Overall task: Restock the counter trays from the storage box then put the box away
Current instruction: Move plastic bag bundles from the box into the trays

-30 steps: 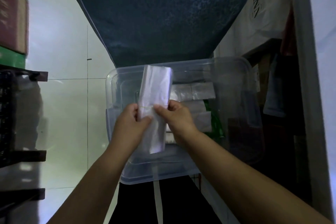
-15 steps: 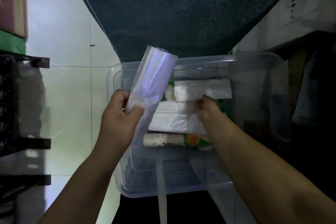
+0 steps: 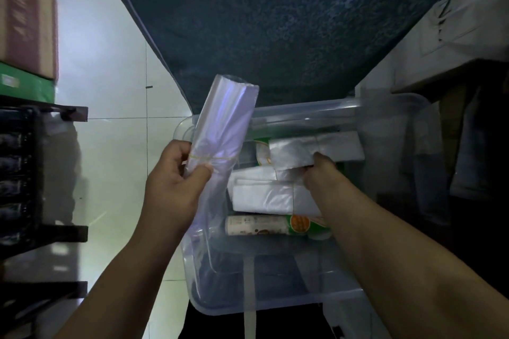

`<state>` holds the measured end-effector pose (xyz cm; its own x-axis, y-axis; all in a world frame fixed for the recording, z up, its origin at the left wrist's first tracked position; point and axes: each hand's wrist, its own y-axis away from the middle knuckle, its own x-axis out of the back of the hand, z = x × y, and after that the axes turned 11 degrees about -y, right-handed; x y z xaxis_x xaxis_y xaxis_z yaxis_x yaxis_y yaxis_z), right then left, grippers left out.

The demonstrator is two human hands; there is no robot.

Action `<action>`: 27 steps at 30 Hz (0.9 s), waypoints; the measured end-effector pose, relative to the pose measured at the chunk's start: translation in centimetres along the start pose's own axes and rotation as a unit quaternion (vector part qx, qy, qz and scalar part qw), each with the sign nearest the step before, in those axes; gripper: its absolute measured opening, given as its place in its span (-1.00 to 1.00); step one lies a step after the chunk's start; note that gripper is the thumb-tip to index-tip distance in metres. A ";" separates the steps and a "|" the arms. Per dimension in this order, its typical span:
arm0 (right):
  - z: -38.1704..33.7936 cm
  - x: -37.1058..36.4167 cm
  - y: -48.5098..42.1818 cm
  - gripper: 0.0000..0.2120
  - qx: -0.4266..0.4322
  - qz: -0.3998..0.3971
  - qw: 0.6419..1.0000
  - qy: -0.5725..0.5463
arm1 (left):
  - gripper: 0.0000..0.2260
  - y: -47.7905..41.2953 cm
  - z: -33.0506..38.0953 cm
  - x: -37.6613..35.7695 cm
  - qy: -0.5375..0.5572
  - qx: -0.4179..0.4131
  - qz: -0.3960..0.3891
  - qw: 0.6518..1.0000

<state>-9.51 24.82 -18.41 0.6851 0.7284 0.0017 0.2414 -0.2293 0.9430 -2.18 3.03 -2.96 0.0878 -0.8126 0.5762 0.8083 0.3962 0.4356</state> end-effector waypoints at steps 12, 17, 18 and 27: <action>0.0 3.7 19.6 -0.84 0.272 -0.115 0.950 0.100 | -0.84 3.7 4.6 5.2 0.068 -0.007 -0.009 0.998; -0.4 5.1 29.4 -0.72 0.287 -0.241 0.927 0.034 | -0.77 6.8 7.9 7.9 0.107 -0.046 -0.102 0.988; -0.4 5.4 31.0 -0.71 0.290 -0.257 0.922 0.023 | -0.79 7.5 8.6 8.0 0.103 -0.064 -0.116 0.986; 1.2 9.5 37.8 -0.80 0.377 -0.214 0.900 -0.045 | -0.88 15.2 12.6 5.9 0.181 -0.093 -0.286 0.936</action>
<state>6.91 22.31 16.85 0.4635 0.8065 -0.3671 0.8707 -0.3378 0.3575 3.30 9.65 15.78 -0.2260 -0.9741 -0.0006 0.8682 -0.2017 0.4533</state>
